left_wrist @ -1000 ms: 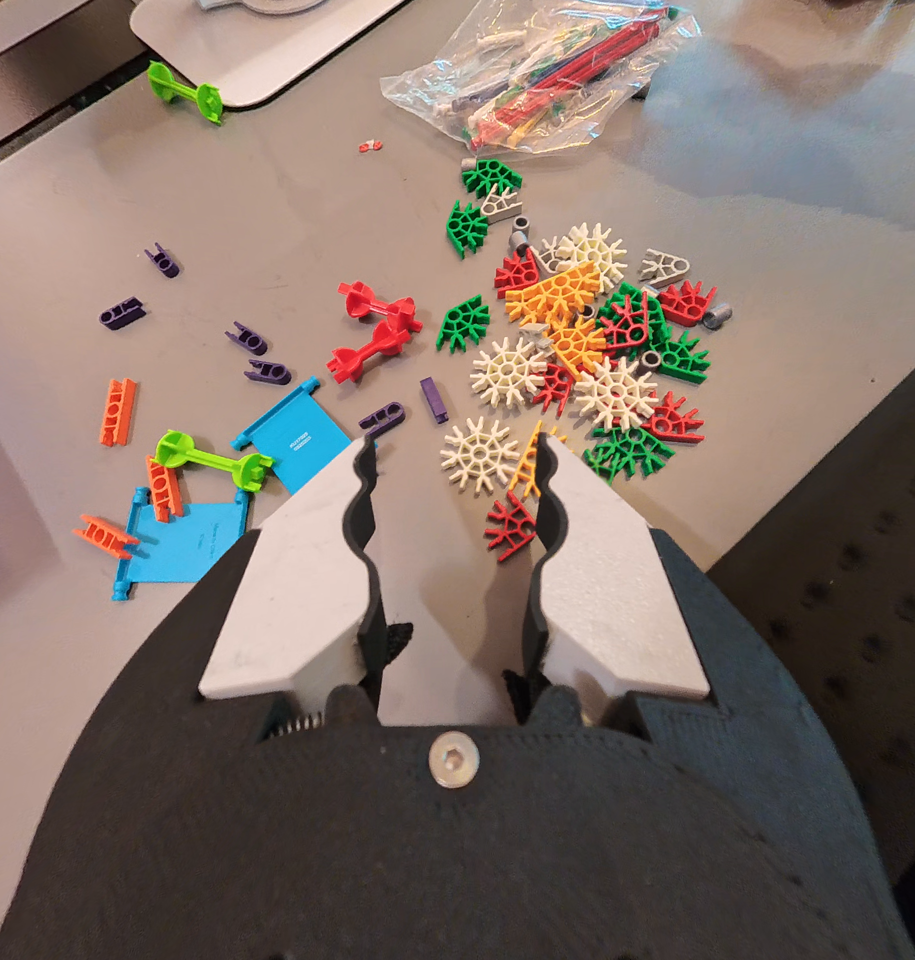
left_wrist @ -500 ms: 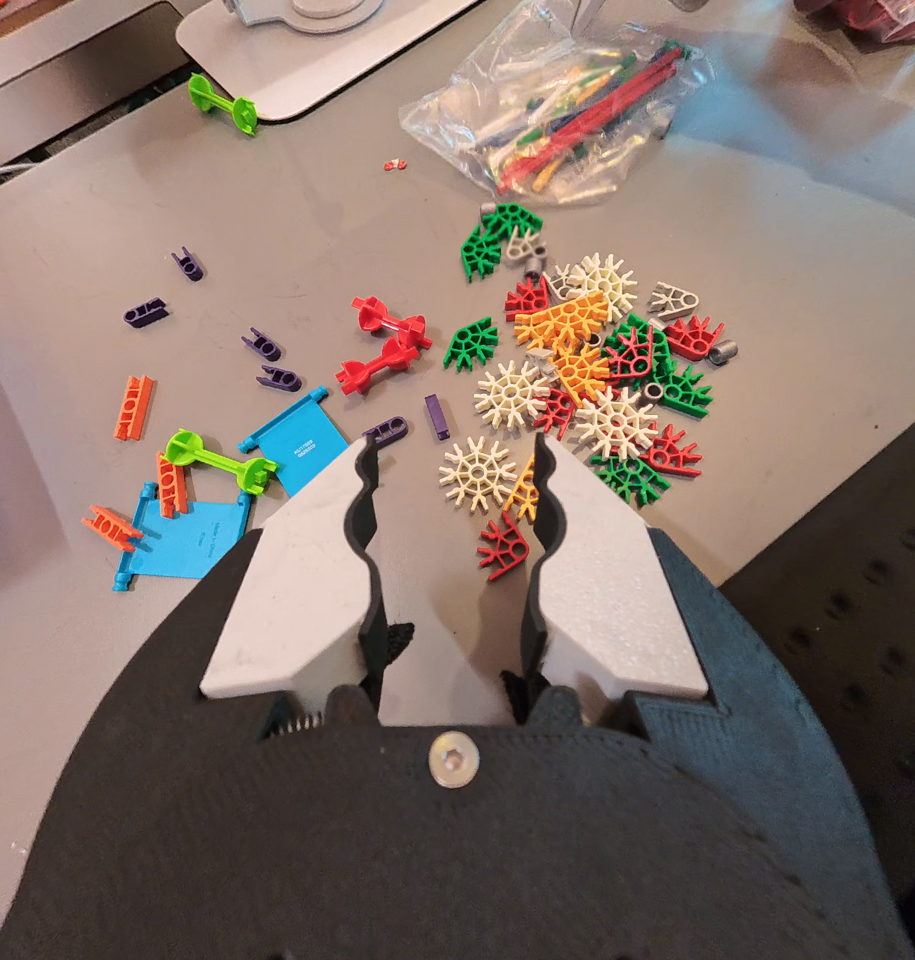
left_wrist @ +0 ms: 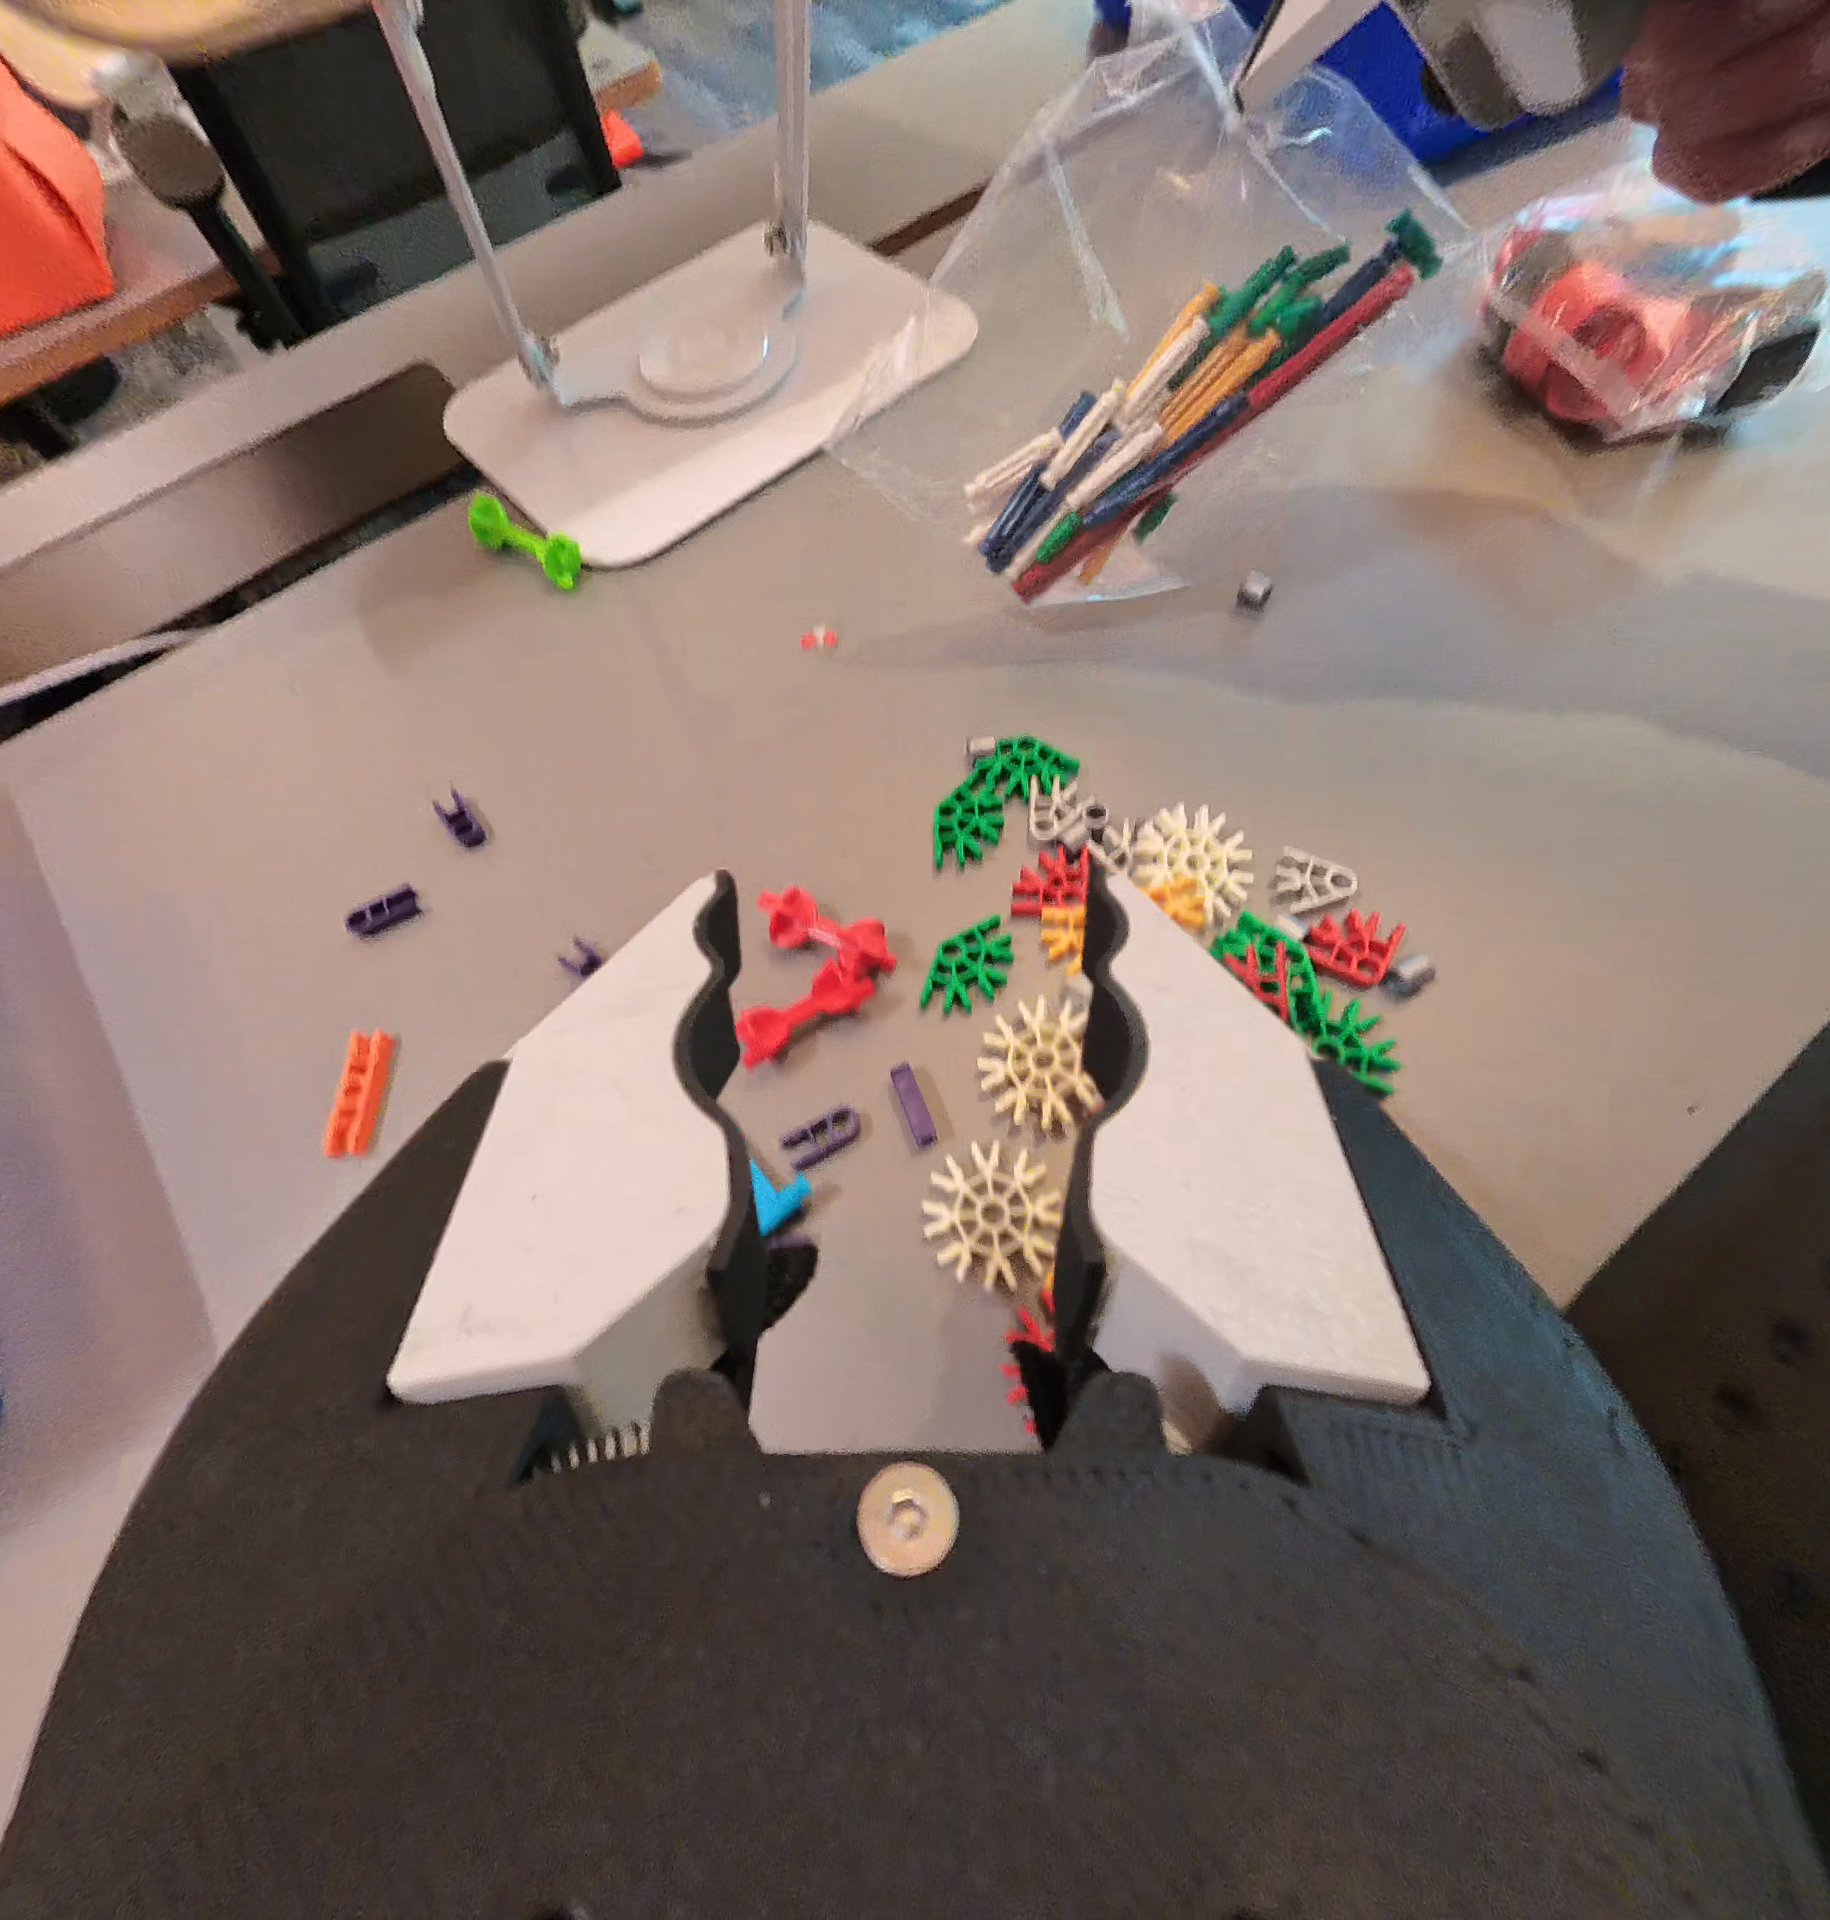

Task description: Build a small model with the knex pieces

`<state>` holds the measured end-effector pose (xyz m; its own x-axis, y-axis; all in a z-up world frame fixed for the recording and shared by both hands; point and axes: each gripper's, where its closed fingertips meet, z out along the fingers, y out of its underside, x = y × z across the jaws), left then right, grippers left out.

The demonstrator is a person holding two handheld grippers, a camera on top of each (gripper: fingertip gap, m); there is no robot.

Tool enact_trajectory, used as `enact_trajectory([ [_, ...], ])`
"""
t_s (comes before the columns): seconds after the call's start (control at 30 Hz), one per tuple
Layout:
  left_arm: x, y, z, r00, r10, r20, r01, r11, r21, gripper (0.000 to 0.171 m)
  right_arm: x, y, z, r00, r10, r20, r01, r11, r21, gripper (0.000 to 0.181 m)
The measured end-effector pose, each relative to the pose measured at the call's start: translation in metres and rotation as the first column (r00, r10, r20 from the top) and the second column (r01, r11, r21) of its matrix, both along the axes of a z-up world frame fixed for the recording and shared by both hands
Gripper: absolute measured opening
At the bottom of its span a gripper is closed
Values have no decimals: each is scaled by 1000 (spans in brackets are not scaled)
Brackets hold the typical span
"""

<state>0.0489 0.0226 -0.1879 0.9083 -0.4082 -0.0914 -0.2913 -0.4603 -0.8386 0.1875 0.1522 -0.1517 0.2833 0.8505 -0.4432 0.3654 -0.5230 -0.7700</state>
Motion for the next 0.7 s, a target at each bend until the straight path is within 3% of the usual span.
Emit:
enact_trajectory([
  [0.2, 30, 46, 62, 991, -133, 15, 130, 982, 135, 73, -2, -31, 47, 987, 158, -20, -155, 981, 117, 0],
  [0.27, 49, 58, 84, 973, -229, 14, 224, 961, 161, 77, -5, -49, 63, 971, 237, -25, -230, 960, 157, 0],
  [0.37, 73, 64, 102, 933, -360, -22, 360, 922, 146, 69, -7, -77, 85, 936, 349, -45, -334, 921, 199, 0],
  [0.43, 90, 56, 101, 887, -461, 12, 458, 885, 80, 57, -8, -92, 94, 918, 392, -63, -372, 905, 206, 0],
  [0.53, 114, 24, 94, 779, -615, 121, 619, 785, 6, 5, -9, -112, 100, 890, 449, -84, -415, 872, 258, 0],
  [0.67, 117, 5, 96, 749, -650, 125, 649, 759, 55, 0, -9, -118, 107, 897, 410, -164, -364, 897, 249, 0],
  [0.7, 115, 4, 99, 753, -650, 102, 645, 760, 80, 0, -8, -115, 111, 901, 384, -201, -337, 912, 233, 11],
])
